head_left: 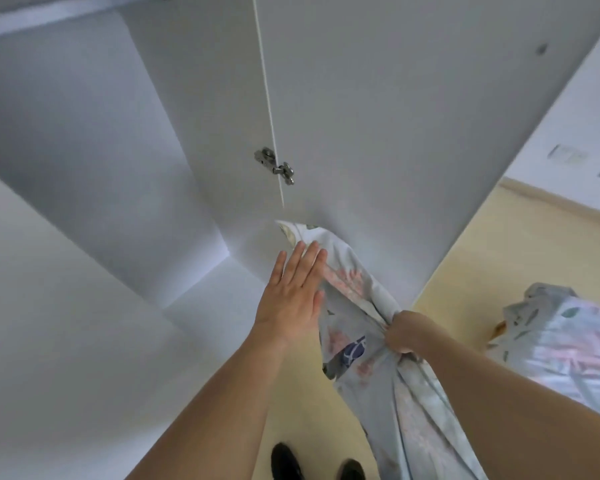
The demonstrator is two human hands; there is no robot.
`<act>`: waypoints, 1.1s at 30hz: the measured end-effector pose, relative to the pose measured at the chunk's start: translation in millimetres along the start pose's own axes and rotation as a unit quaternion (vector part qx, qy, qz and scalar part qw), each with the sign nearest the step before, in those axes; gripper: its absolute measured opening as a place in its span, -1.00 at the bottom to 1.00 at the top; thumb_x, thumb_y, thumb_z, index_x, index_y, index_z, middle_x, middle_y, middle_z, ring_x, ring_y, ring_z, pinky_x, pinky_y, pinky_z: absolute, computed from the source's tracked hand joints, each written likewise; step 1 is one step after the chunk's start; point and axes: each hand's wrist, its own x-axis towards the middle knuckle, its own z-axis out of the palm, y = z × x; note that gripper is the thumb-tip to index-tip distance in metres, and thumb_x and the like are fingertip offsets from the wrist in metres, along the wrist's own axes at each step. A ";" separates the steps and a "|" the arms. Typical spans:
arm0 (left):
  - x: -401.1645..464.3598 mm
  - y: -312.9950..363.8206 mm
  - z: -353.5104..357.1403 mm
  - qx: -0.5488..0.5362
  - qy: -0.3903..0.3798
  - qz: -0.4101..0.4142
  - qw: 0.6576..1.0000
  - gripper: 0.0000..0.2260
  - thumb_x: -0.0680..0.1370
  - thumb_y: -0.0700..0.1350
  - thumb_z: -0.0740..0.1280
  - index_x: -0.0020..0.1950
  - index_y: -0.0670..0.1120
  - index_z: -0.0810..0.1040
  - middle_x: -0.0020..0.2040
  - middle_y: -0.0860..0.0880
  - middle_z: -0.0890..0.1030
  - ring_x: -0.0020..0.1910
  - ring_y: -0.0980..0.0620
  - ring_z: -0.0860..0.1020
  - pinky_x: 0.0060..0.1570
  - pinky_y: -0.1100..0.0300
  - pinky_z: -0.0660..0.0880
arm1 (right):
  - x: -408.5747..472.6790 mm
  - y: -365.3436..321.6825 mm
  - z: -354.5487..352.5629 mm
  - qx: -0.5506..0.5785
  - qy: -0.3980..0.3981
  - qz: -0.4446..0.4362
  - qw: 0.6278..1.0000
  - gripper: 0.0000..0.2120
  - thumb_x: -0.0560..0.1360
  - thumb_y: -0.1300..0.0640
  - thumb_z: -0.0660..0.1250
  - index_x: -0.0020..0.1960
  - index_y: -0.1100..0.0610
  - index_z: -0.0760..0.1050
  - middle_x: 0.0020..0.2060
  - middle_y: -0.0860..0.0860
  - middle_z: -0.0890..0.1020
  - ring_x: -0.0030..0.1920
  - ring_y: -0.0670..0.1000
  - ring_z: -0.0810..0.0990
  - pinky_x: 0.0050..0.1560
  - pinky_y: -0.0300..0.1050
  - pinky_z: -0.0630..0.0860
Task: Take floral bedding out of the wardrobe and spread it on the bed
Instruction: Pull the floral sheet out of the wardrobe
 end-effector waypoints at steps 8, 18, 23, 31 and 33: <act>53.0 113.6 -9.2 0.037 -0.021 0.158 0.987 -0.40 0.55 0.01 -0.15 0.60 -0.09 -0.08 0.61 -0.04 -0.13 0.57 -0.05 -0.22 0.52 -0.08 -0.18 | -32.1 105.4 26.0 0.059 -0.014 0.100 0.993 -0.65 0.47 0.14 0.13 0.21 0.18 0.48 -0.16 0.02 0.47 -0.09 0.09 0.49 -0.03 -0.09 0.51; 111.3 205.7 -42.9 0.187 -0.019 0.203 0.961 -0.42 0.58 -0.06 -0.02 0.59 -0.11 -0.11 0.60 -0.07 -0.17 0.56 -0.10 -0.25 0.40 -0.09 -0.45 | -72.1 192.7 38.1 0.116 -0.014 0.208 0.971 -0.65 0.53 0.08 0.17 0.27 0.14 0.46 0.17 0.06 0.55 0.18 0.08 0.54 0.19 -0.06 0.50; 108.6 206.7 -44.6 0.310 -0.051 0.154 0.937 -0.39 0.57 0.04 -0.06 0.58 -0.20 0.00 0.59 -0.20 0.03 0.57 -0.18 -0.15 0.44 -0.13 -0.40 | -74.3 209.0 39.7 0.139 0.008 0.225 0.964 -0.66 0.52 0.08 0.19 0.26 0.14 0.44 0.15 0.05 0.56 0.15 0.07 0.56 0.16 -0.07 0.52; 108.3 217.9 -57.2 0.372 -0.067 0.167 0.911 -0.58 0.58 -0.03 0.05 0.33 -0.17 0.47 0.34 -0.21 0.46 0.41 -0.22 0.25 0.46 -0.23 -0.22 | -59.2 197.5 34.7 0.180 -0.012 0.215 0.960 -0.86 0.55 0.14 0.18 0.03 0.19 0.43 -0.16 0.06 0.49 0.13 0.11 0.57 0.08 -0.07 0.52; 108.9 218.3 -62.5 0.340 -0.069 0.179 0.921 -0.67 0.56 -0.09 0.11 0.19 -0.12 0.58 0.19 -0.15 0.55 0.26 -0.17 0.35 0.44 -0.14 0.05 | -55.3 192.0 32.8 0.177 -0.013 0.198 0.964 -0.81 0.53 0.14 0.19 0.09 0.19 0.43 -0.13 0.09 0.50 0.12 0.14 0.58 0.16 -0.01 0.53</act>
